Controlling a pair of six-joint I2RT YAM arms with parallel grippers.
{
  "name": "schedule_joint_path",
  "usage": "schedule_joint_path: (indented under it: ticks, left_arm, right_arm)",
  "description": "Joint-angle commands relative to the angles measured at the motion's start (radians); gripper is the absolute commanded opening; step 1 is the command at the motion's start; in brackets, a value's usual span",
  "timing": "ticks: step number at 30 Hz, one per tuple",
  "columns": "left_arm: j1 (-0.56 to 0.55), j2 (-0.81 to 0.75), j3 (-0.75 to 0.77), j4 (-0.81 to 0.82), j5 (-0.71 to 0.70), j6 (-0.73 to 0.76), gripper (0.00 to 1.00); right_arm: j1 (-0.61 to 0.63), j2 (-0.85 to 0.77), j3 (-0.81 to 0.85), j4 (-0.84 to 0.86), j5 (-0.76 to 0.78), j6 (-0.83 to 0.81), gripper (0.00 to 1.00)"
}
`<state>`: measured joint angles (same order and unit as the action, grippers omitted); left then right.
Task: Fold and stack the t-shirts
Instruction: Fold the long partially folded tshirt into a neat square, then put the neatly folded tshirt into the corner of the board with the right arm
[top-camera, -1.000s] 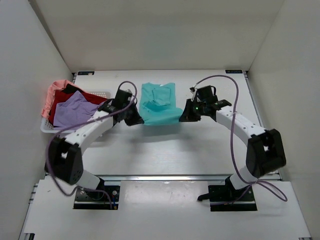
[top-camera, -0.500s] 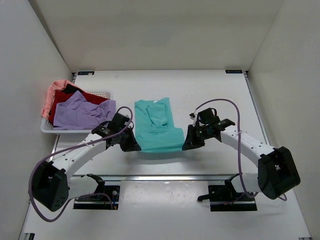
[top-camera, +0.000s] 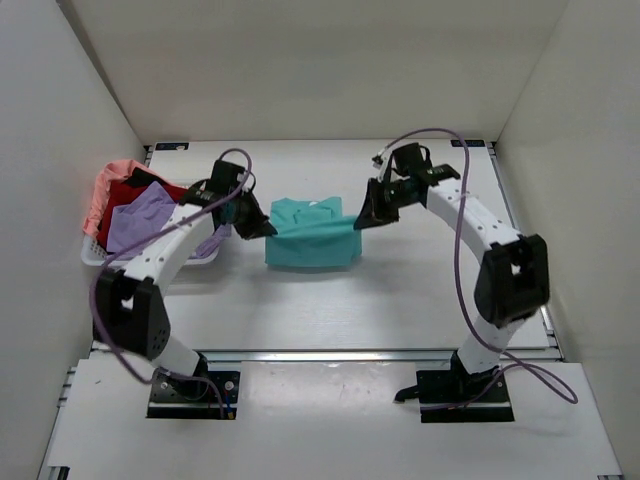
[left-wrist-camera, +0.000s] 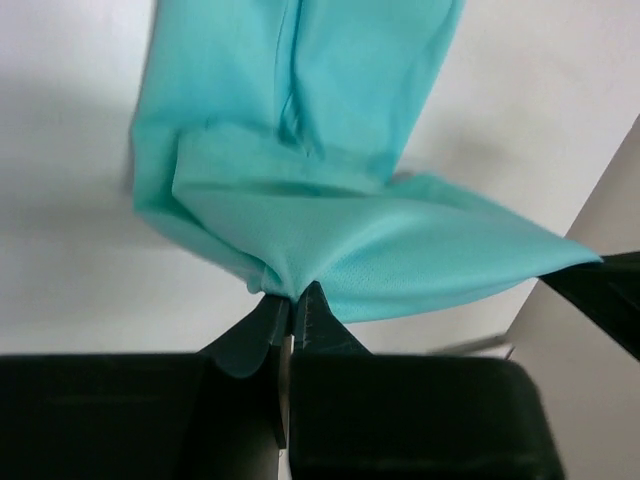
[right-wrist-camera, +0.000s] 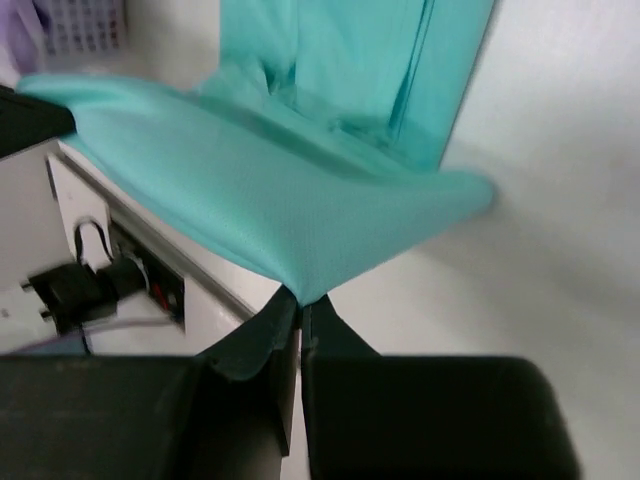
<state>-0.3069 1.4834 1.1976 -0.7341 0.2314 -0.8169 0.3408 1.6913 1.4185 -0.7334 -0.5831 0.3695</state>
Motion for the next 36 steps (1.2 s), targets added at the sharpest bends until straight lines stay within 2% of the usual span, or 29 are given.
schedule_joint_path:
  ticks: [1, 3, 4, 5, 6, 7, 10, 12, 14, 19, 25, 33, 36]
  left_arm:
    - [0.057, 0.154, 0.214, 0.013, -0.035, 0.022, 0.0]
    - [0.074, 0.306, 0.358, -0.008, -0.058, 0.036, 0.3]
    - [0.078, 0.343, 0.447, -0.017, -0.076, 0.038, 0.37]
    - [0.086, 0.404, 0.488, -0.027, -0.086, 0.054, 0.61]
    - [0.094, 0.455, 0.555, -0.034, -0.08, 0.053, 0.75]
    - [0.101, 0.478, 0.606, -0.036, -0.069, 0.051, 0.75]
    - [0.109, 0.537, 0.674, -0.041, -0.05, 0.042, 0.75]
    - [0.1, 0.535, 0.671, -0.019, -0.06, 0.042, 0.76]
    - [0.092, 0.529, 0.662, -0.019, -0.05, 0.042, 0.75]
    - [0.046, 0.434, 0.536, -0.025, -0.023, 0.032, 0.75]
    - [0.051, 0.309, 0.404, -0.028, 0.002, 0.019, 0.73]
    - [0.091, 0.227, 0.356, -0.05, 0.005, 0.015, 0.74]
    - [0.088, 0.219, 0.355, -0.042, 0.008, 0.012, 0.74]
  right_arm:
    - [-0.048, 0.173, 0.272, -0.047, 0.005, -0.047, 0.0]
    - [-0.068, 0.306, 0.446, -0.075, -0.003, -0.052, 0.08]
    - [-0.071, 0.388, 0.574, -0.11, 0.008, -0.053, 0.2]
    - [-0.069, 0.475, 0.639, -0.157, 0.015, -0.056, 0.44]
    - [-0.072, 0.513, 0.768, -0.187, 0.04, -0.061, 0.51]
    - [-0.077, 0.583, 0.88, -0.219, 0.063, -0.066, 0.54]
    - [-0.082, 0.7, 1.037, -0.29, 0.103, -0.089, 0.6]
    - [-0.066, 0.728, 1.042, -0.314, 0.14, -0.122, 0.63]
    - [-0.049, 0.729, 1.005, -0.336, 0.23, -0.155, 0.73]
    - [-0.026, 0.751, 0.964, -0.316, 0.281, -0.179, 0.8]
    - [0.027, 0.826, 0.97, -0.317, 0.322, -0.172, 0.81]
    - [0.125, 0.883, 0.964, -0.334, 0.406, -0.116, 0.8]
    - [0.153, 0.907, 0.945, -0.372, 0.488, -0.1, 0.73]
